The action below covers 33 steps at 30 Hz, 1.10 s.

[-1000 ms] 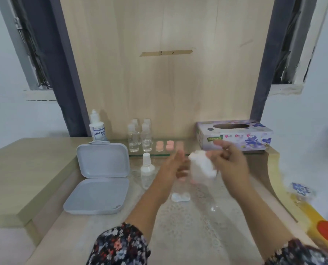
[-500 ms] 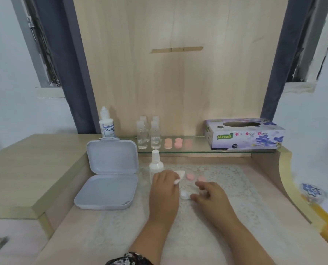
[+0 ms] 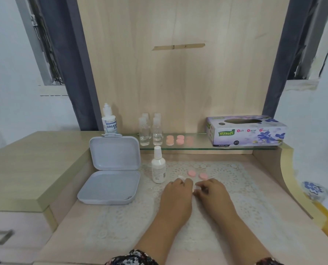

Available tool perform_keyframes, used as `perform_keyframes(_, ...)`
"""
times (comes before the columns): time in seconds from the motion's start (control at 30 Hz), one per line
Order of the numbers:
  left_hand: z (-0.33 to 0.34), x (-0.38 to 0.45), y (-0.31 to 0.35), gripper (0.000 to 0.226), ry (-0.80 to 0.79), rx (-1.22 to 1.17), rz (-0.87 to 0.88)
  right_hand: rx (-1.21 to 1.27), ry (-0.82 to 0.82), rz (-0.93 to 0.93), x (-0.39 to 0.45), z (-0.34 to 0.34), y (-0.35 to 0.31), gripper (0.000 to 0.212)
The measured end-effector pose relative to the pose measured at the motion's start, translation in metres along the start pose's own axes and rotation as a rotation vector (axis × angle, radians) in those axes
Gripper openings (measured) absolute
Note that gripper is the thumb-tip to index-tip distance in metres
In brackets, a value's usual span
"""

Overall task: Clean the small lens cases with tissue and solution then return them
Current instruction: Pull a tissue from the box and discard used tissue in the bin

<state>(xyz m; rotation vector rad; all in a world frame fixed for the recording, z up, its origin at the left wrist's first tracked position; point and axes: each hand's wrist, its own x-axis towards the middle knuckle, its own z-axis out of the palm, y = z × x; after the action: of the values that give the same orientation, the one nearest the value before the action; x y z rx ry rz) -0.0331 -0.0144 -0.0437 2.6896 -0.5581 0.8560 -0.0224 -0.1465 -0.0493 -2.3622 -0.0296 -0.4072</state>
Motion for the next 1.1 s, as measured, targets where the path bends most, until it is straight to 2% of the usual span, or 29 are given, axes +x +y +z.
perform_keyframes(0.1, 0.003, 0.005, -0.006, 0.013, -0.096, -0.311, -0.248, 0.009, -0.002, 0.002, 0.001, 0.000, 0.001, 0.023)
perform_keyframes(0.13, 0.004, 0.007, -0.008, 0.010, -0.076, -0.416, -0.301, 0.012, -0.011, 0.003, 0.000, 0.000, 0.001, 0.024)
perform_keyframes(0.2, 0.001, 0.007, -0.011, 0.010, 0.014, -0.563, -0.378, 0.016, -0.022, -0.001, 0.001, 0.000, 0.003, 0.025)
perform_keyframes(0.27, -0.003, 0.008, -0.014, 0.012, 0.180, -0.503, -0.414, 0.024, -0.025, 0.001, 0.002, 0.000, 0.004, 0.025)
perform_keyframes(0.33, -0.001, 0.005, -0.017, 0.020, 0.314, -0.383, -0.305, 0.036, -0.028, 0.007, 0.002, 0.000, 0.004, 0.025)
perform_keyframes(0.37, 0.001, 0.004, -0.016, 0.027, 0.317, -0.355, -0.245, 0.038, -0.027, 0.005, 0.002, 0.000, 0.004, 0.025)
perform_keyframes(0.43, 0.005, 0.003, -0.014, 0.034, 0.253, -0.318, -0.139, 0.039, -0.021, 0.003, 0.002, 0.000, 0.003, 0.025)
perform_keyframes(0.53, 0.016, 0.002, -0.015, 0.028, 0.079, -0.165, -0.042, 0.042, -0.018, 0.006, 0.002, 0.000, 0.003, 0.024)
perform_keyframes(0.67, 0.021, 0.000, -0.020, 0.019, -0.047, -0.074, -0.068, 0.062, -0.022, 0.018, 0.002, -0.001, 0.004, 0.023)
perform_keyframes(0.77, 0.019, -0.002, -0.022, 0.009, -0.004, -0.090, -0.091, 0.072, -0.023, 0.028, 0.002, -0.002, 0.004, 0.024)
perform_keyframes(0.87, 0.012, 0.001, -0.020, 0.019, 0.145, -0.186, -0.132, 0.084, -0.018, 0.029, 0.002, -0.003, 0.004, 0.022)
perform_keyframes(0.93, 0.008, 0.003, -0.019, 0.023, 0.223, -0.204, -0.071, 0.081, -0.024, 0.028, 0.001, -0.003, 0.003, 0.022)
perform_keyframes(1.0, 0.006, 0.002, -0.018, 0.025, 0.145, -0.189, 0.029, 0.074, -0.027, 0.021, 0.001, -0.003, 0.002, 0.022)
perform_keyframes(1.1, 0.007, -0.001, -0.016, 0.012, -0.041, -0.102, 0.021, 0.077, -0.012, 0.006, 0.000, -0.004, 0.001, 0.015)
